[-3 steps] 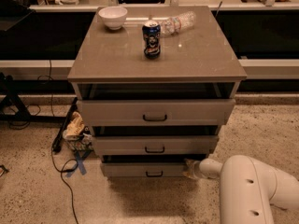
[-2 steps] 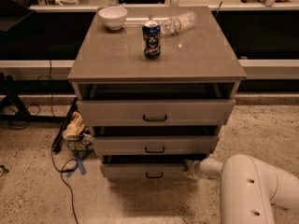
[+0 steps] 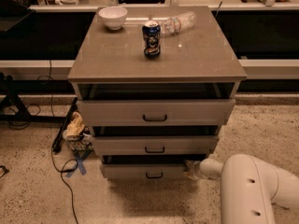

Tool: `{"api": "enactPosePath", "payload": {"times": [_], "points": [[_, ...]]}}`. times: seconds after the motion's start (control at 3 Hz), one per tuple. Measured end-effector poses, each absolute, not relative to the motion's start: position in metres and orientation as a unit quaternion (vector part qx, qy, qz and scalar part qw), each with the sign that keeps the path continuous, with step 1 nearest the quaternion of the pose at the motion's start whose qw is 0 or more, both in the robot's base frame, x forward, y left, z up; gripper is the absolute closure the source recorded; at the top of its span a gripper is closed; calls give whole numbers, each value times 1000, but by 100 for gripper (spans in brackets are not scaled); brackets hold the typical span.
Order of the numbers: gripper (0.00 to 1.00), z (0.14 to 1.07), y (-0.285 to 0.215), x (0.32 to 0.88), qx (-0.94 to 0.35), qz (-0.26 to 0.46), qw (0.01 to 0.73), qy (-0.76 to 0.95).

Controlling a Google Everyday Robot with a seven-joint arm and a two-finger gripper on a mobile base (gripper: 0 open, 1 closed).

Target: Open bottom drawer

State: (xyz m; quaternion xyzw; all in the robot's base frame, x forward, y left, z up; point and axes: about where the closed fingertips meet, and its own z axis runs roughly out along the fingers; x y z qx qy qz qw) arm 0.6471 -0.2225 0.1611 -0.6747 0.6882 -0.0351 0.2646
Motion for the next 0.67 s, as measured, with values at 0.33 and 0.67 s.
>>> {"api": "enactPosePath", "payload": {"times": [0.33,0.67], "points": [[100,155,-223,630,-675,-18,257,692],[100,160,-224,625,-672,-17,257,694]]}}
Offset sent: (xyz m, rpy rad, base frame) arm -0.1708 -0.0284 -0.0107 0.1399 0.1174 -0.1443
